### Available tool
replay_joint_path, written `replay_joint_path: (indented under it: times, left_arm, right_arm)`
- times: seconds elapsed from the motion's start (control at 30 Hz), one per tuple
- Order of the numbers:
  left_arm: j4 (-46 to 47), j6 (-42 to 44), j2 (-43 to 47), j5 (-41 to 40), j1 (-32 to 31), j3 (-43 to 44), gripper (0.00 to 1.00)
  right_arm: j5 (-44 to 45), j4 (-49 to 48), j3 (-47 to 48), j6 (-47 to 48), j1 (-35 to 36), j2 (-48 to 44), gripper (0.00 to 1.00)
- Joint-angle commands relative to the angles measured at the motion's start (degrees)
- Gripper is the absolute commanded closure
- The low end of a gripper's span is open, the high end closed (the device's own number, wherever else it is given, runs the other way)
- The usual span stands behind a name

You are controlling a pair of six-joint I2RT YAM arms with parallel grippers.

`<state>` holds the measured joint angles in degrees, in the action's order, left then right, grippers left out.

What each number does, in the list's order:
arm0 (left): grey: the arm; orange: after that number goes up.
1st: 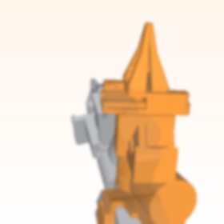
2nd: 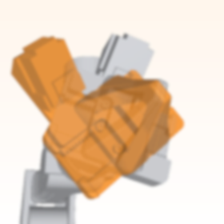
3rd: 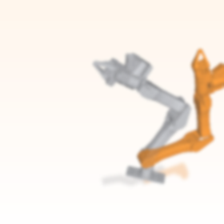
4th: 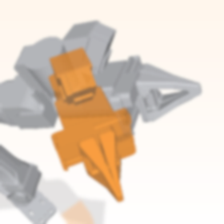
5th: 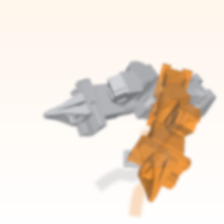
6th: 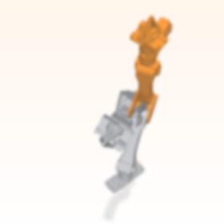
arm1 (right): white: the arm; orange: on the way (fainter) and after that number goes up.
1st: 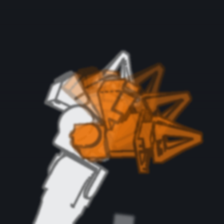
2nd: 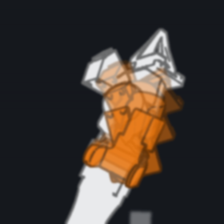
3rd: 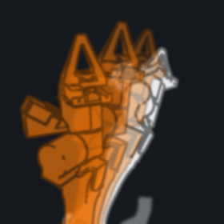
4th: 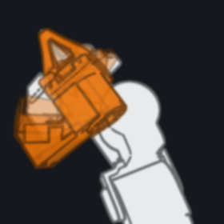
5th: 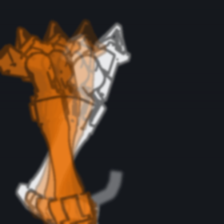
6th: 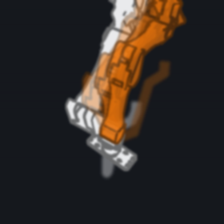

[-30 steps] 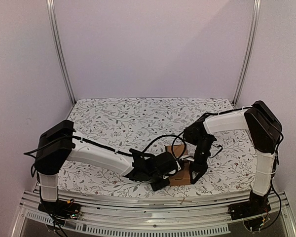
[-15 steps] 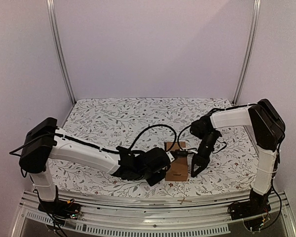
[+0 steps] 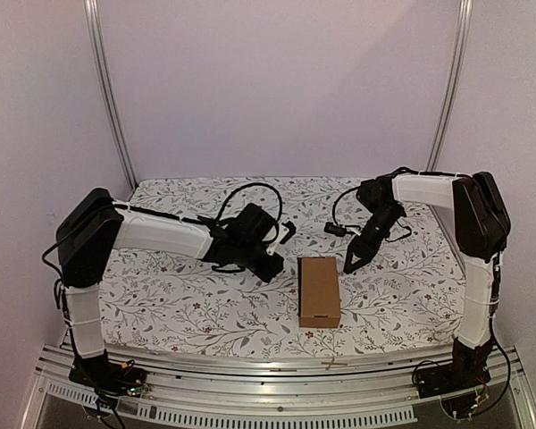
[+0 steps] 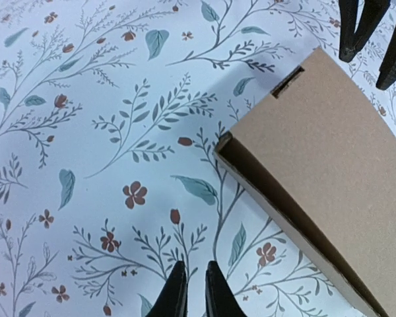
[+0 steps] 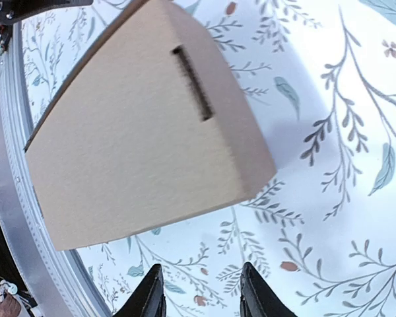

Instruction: Fold the paper box

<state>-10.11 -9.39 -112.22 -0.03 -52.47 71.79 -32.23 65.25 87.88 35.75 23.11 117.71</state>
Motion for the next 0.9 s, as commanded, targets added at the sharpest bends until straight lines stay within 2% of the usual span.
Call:
replay_joint_path:
  times: [0.0, 0.27, 0.37, 0.57, 0.73, 0.8, 0.87]
  left_arm:
    - [0.19, 0.05, -6.15, 7.68, 2.08, 6.22, 0.90]
    - [2.93, -2.26, -12.48, 12.74, 1.81, 12.16, 0.94]
    - [1.87, -3.13, -16.08, 13.79, 0.29, 17.82, 0.95]
    - [-1.73, -2.76, -18.18, 9.21, -3.10, 23.12, 0.96]
    - [-5.94, -2.90, -14.19, -0.60, -2.09, 22.09, 0.95]
    - [-8.90, -2.86, -11.38, -4.57, -1.10, 21.53, 0.92]
    - [-10.69, -2.10, -8.02, -6.73, 0.28, 20.52, 0.84]
  right_arm:
    - [3.00, -1.26, 3.56, -3.64, -0.36, 5.19, 0.64]
    - [0.64, -3.03, 5.06, -6.47, 0.61, 8.05, 0.64]
    - [-1.78, -3.32, 7.79, -8.41, 3.06, 10.00, 0.65]
    - [-3.88, -5.14, 10.02, -13.00, 3.96, 11.09, 0.67]
    - [-3.02, -4.97, 7.35, -13.95, 1.73, 8.72, 0.67]
    - [-1.69, -4.59, 5.46, -14.12, -0.08, 6.28, 0.67]
    - [0.51, -4.08, 3.33, -13.99, -1.71, 3.33, 0.65]
